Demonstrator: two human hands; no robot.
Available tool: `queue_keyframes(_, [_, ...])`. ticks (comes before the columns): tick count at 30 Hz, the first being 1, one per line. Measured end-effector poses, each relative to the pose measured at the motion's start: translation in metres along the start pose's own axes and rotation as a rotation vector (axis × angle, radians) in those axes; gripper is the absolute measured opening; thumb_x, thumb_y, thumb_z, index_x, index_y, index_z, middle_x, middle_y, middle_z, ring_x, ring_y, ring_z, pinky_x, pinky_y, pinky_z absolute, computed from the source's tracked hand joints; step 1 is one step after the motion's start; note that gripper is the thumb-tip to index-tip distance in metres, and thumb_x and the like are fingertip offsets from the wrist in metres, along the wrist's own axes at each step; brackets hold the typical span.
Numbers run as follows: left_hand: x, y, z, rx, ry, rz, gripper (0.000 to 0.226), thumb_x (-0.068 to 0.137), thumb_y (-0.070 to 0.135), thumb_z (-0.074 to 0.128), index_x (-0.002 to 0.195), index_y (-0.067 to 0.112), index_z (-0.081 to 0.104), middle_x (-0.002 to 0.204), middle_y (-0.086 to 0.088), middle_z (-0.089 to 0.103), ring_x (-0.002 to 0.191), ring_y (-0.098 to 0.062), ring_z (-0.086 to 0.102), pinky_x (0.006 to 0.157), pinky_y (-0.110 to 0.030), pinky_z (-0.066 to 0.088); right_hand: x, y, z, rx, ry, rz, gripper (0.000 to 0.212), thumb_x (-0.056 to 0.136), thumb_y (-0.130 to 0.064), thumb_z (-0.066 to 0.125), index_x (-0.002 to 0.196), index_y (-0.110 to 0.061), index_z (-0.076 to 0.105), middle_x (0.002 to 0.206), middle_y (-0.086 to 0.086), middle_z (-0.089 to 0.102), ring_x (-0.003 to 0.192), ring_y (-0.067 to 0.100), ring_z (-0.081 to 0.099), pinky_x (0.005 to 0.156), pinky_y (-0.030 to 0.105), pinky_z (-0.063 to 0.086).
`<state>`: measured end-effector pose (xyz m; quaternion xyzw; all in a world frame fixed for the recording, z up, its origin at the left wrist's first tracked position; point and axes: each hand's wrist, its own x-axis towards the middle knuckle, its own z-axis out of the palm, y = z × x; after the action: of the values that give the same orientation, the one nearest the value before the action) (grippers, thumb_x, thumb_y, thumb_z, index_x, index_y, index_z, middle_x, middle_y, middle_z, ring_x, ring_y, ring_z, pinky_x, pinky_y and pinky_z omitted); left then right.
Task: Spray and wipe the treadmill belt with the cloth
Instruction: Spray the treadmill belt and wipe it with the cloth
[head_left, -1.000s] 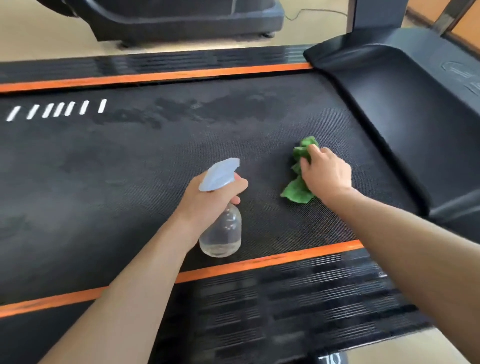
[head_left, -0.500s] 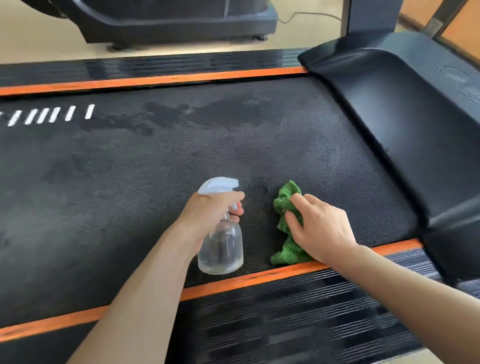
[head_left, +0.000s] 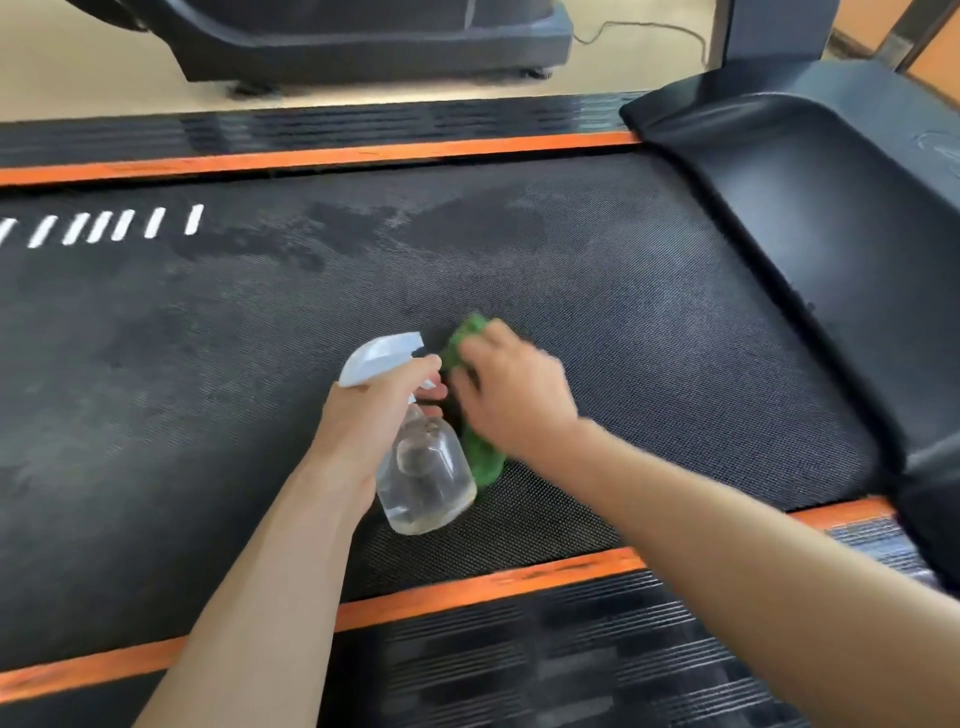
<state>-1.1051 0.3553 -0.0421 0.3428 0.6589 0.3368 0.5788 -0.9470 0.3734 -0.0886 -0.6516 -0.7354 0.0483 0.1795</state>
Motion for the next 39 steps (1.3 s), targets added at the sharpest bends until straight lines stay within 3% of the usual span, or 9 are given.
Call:
queue_keyframes(6, [0.0, -0.003, -0.015, 0.044, 0.039, 0.024, 0.022, 0.084, 0.036, 0.081, 0.084, 0.014, 0.079, 0.087, 0.002, 0.083, 0.088, -0.022, 0.077, 0.095, -0.046, 0.06, -0.023, 0.04, -0.019, -0.155, -0.012, -0.401, 0.026, 0.096, -0.041, 0.044, 0.088, -0.019, 0.055, 0.091, 0.003, 0.053, 0.069, 0.028, 0.061, 0.042, 0.03, 0.036])
queue_keyframes(11, [0.001, -0.003, -0.018, 0.042, -0.006, 0.044, 0.024, 0.073, 0.04, 0.079, 0.079, 0.017, 0.075, 0.085, 0.003, 0.082, 0.081, -0.02, 0.074, 0.099, -0.051, 0.058, 0.019, 0.137, -0.047, -0.261, 0.129, 0.353, 0.032, 0.099, -0.039, 0.043, 0.109, -0.013, 0.06, 0.115, 0.013, 0.057, 0.094, 0.044, 0.063, 0.074, 0.047, 0.047])
queue_keyframes(13, [0.001, -0.002, -0.012, 0.076, -0.017, 0.058, 0.02, 0.08, 0.037, 0.08, 0.088, 0.018, 0.076, 0.085, 0.005, 0.082, 0.081, -0.018, 0.074, 0.093, -0.045, 0.059, 0.019, 0.122, -0.042, -0.257, 0.129, 0.438, 0.032, 0.099, -0.037, 0.042, 0.108, -0.011, 0.058, 0.116, 0.014, 0.057, 0.095, 0.045, 0.062, 0.074, 0.045, 0.044])
queue_keyframes(18, [0.0, 0.001, -0.005, 0.144, 0.002, 0.062, 0.011, 0.087, 0.031, 0.075, 0.086, 0.021, 0.075, 0.092, 0.006, 0.083, 0.081, -0.015, 0.07, 0.071, -0.031, 0.052, -0.05, 0.032, -0.029, -0.14, -0.026, -0.078, 0.024, 0.091, -0.042, 0.047, 0.09, -0.019, 0.055, 0.092, 0.0, 0.057, 0.077, 0.032, 0.063, 0.053, 0.035, 0.045])
queue_keyframes(24, [-0.002, -0.001, -0.009, 0.166, -0.005, 0.086, 0.012, 0.086, 0.033, 0.076, 0.092, 0.023, 0.077, 0.089, 0.009, 0.083, 0.098, -0.024, 0.077, 0.095, -0.046, 0.058, -0.047, 0.054, -0.036, -0.145, -0.099, -0.558, 0.021, 0.095, -0.037, 0.047, 0.087, -0.02, 0.055, 0.089, 0.0, 0.053, 0.072, 0.022, 0.059, 0.042, 0.031, 0.042])
queue_keyframes(29, [-0.003, 0.001, -0.007, 0.176, -0.027, 0.064, 0.012, 0.087, 0.031, 0.075, 0.087, 0.019, 0.077, 0.095, 0.004, 0.082, 0.08, -0.016, 0.072, 0.074, -0.035, 0.056, 0.028, 0.082, -0.017, -0.191, 0.143, 0.292, 0.029, 0.098, -0.038, 0.045, 0.106, -0.014, 0.059, 0.107, 0.008, 0.058, 0.087, 0.039, 0.062, 0.065, 0.038, 0.038])
queue_keyframes(31, [-0.001, 0.002, -0.006, 0.211, -0.024, 0.061, 0.015, 0.086, 0.033, 0.075, 0.086, 0.018, 0.078, 0.094, 0.003, 0.083, 0.082, -0.019, 0.074, 0.078, -0.038, 0.057, 0.027, 0.068, -0.015, -0.199, 0.111, 0.343, 0.028, 0.098, -0.038, 0.045, 0.106, -0.014, 0.057, 0.109, 0.008, 0.059, 0.091, 0.04, 0.062, 0.067, 0.038, 0.037])
queue_keyframes(35, [0.001, 0.005, -0.001, 0.219, -0.016, 0.051, 0.018, 0.088, 0.033, 0.076, 0.087, 0.015, 0.079, 0.094, -0.001, 0.083, 0.078, -0.017, 0.073, 0.073, -0.034, 0.058, -0.048, 0.029, -0.027, -0.112, -0.055, -0.073, 0.024, 0.091, -0.042, 0.048, 0.091, -0.019, 0.054, 0.091, 0.001, 0.058, 0.074, 0.034, 0.063, 0.056, 0.039, 0.05])
queue_keyframes(39, [-0.002, 0.005, -0.001, 0.233, -0.017, 0.061, 0.016, 0.088, 0.031, 0.076, 0.088, 0.015, 0.079, 0.095, -0.001, 0.083, 0.077, -0.015, 0.072, 0.066, -0.029, 0.054, -0.077, 0.052, -0.048, -0.078, -0.161, -0.457, 0.019, 0.093, -0.038, 0.049, 0.086, -0.02, 0.053, 0.085, -0.002, 0.051, 0.066, 0.023, 0.058, 0.039, 0.033, 0.043])
